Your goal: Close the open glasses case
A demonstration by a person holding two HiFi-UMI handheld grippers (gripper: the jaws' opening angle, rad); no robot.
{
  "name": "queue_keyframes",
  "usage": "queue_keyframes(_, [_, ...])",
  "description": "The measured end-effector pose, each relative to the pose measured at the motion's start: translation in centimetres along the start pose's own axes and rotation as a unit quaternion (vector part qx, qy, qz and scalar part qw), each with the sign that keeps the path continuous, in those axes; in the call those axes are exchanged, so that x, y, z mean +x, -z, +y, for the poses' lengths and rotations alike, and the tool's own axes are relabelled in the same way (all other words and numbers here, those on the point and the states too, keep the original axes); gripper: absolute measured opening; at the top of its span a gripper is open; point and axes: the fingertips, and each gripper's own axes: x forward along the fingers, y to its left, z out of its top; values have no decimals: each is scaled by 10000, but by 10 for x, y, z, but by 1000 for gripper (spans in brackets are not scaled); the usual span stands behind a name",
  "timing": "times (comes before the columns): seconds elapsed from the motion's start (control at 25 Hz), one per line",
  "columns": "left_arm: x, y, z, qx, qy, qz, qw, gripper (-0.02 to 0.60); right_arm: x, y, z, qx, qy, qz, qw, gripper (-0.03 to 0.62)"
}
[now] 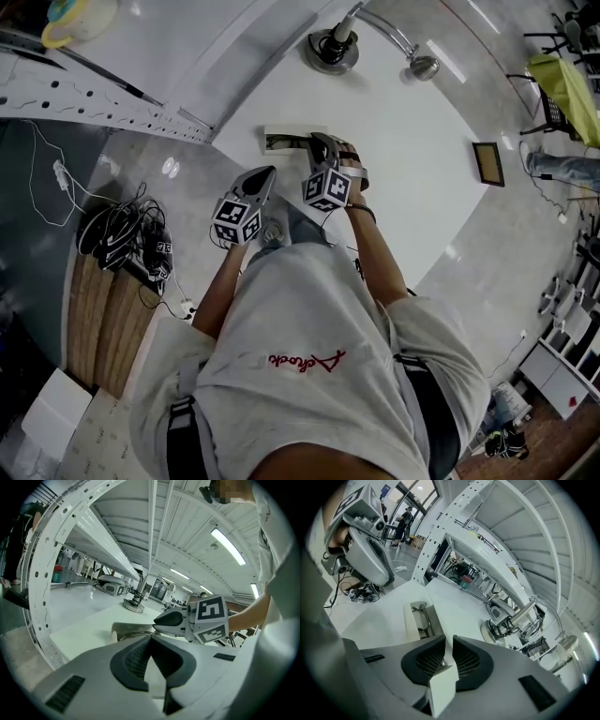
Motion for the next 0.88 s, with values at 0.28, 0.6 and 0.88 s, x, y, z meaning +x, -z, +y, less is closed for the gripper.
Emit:
queue_keyframes(0.28, [-1,3,-7,33,88,22,10000,25,-8,9,25,-49,-155,133,9998,87])
queue_keyframes(0.6, [-3,5,-12,79,127,40,9999,25,-5,25,53,-21,-431,322,9985,84])
queue_keyframes(0.88, [-5,6,-12,123,80,48,9999,24,-2,27,57,70,-411,328,9986,80])
